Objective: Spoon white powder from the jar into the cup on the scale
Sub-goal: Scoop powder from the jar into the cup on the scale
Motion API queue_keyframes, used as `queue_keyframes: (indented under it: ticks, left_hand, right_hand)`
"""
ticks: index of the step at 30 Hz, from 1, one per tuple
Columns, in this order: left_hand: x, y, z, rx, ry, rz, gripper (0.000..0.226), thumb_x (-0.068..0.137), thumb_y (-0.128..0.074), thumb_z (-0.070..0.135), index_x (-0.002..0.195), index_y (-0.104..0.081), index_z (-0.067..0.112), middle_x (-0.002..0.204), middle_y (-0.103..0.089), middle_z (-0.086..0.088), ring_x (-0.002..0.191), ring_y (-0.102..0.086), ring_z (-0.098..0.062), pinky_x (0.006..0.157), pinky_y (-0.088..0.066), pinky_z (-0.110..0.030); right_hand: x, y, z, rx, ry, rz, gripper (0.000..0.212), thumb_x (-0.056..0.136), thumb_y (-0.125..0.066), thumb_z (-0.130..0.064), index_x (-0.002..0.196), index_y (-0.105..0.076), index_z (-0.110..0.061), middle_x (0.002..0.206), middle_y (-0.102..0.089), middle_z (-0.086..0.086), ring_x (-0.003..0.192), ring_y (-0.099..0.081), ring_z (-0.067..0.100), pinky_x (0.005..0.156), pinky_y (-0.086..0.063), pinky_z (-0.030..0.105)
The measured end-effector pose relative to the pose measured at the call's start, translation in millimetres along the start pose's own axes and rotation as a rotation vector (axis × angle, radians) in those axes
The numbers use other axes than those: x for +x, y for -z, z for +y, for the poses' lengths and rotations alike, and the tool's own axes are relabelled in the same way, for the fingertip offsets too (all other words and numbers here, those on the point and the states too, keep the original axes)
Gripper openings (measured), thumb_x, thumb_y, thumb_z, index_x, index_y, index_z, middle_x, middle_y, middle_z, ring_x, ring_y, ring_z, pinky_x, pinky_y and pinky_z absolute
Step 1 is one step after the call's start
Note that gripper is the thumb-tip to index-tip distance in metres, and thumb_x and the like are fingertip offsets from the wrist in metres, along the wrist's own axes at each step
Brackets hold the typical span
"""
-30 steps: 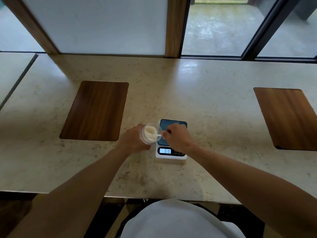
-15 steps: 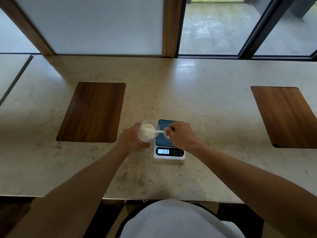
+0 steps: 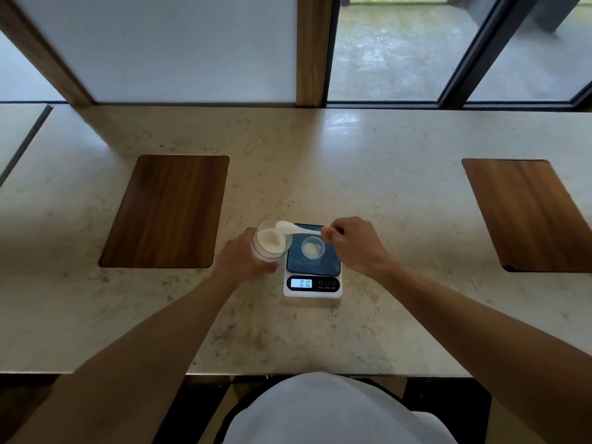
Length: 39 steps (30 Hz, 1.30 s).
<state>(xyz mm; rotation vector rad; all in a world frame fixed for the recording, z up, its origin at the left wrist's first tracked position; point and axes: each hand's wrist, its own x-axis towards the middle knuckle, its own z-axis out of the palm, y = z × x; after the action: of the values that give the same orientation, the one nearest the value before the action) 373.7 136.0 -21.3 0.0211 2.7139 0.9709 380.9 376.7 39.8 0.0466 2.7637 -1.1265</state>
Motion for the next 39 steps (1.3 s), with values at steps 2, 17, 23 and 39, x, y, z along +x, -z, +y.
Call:
queue_keyframes:
  ticks: [2, 17, 23, 39]
  left_hand:
    - [-1, 1, 1, -0.006, -0.001, 0.006, 0.078, 0.066, -0.089, 0.042, 0.133, -0.052, 0.023, 0.126, -0.066, -0.002, 0.111, -0.063, -0.023, 0.095, -0.049, -0.038]
    - [-7, 6, -9, -0.012, 0.043, 0.035, 0.081, 0.062, -0.09, 0.043, 0.13, -0.052, 0.021, 0.121, -0.068, -0.002, 0.105, -0.064, -0.023, 0.083, -0.044, -0.03]
    - [-6, 6, -10, -0.007, 0.042, 0.031, 0.08, 0.062, -0.09, 0.044, 0.13, -0.053, 0.022, 0.121, -0.068, 0.0, 0.104, -0.064, -0.021, 0.082, -0.043, -0.028]
    - [-6, 11, -15, 0.001, 0.021, 0.037, 0.078, 0.062, -0.088, 0.044, 0.128, -0.054, 0.022, 0.117, -0.069, 0.0, 0.096, -0.061, -0.017, 0.081, -0.046, -0.03]
  right_hand:
    - [-1, 5, 4, 0.001, 0.003, 0.012, 0.034, 0.098, -0.053, -0.025, 0.08, -0.073, -0.004, 0.076, -0.071, 0.009, 0.059, -0.055, 0.014, 0.05, -0.039, 0.024]
    - [-8, -2, 48, -0.042, -0.108, -0.008, 0.035, 0.099, -0.052, -0.025, 0.078, -0.072, -0.005, 0.061, -0.063, 0.006, 0.05, -0.048, 0.014, 0.047, -0.034, 0.024]
    - [-7, -7, 58, -0.085, -0.14, -0.016, 0.036, 0.1, -0.052, -0.025, 0.079, -0.072, -0.004, 0.071, -0.07, 0.012, 0.057, -0.056, 0.019, 0.054, -0.044, 0.027]
    - [0, -22, 55, -0.241, -0.091, 0.018, 0.032, 0.099, -0.053, -0.025, 0.08, -0.071, -0.006, 0.064, -0.064, 0.006, 0.051, -0.053, 0.015, 0.051, -0.039, 0.024]
